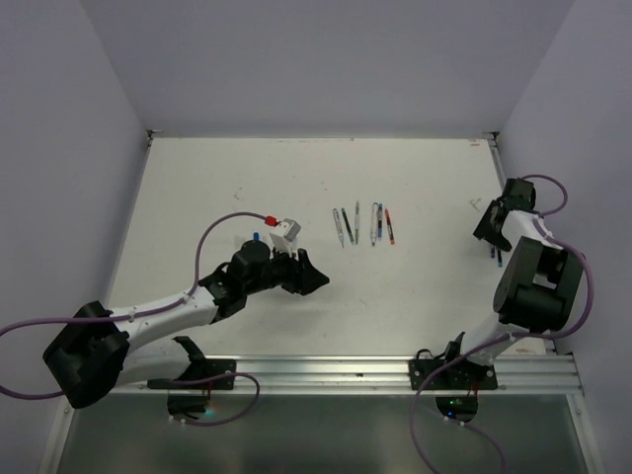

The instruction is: Open the pen caps

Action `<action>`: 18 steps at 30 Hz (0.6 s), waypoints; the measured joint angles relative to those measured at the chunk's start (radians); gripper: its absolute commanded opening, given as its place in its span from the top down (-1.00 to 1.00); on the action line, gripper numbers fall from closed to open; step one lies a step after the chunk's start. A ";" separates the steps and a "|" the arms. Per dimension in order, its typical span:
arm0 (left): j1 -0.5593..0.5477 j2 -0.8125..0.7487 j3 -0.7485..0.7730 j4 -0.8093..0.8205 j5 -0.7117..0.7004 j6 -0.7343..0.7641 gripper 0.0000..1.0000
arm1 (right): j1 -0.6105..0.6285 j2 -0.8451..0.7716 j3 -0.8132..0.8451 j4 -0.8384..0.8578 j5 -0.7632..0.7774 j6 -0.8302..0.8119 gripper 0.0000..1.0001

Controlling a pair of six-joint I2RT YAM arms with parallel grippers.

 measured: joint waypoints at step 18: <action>0.000 0.001 -0.004 0.008 0.000 0.000 -0.17 | -0.009 0.090 0.045 0.005 0.005 -0.036 -0.04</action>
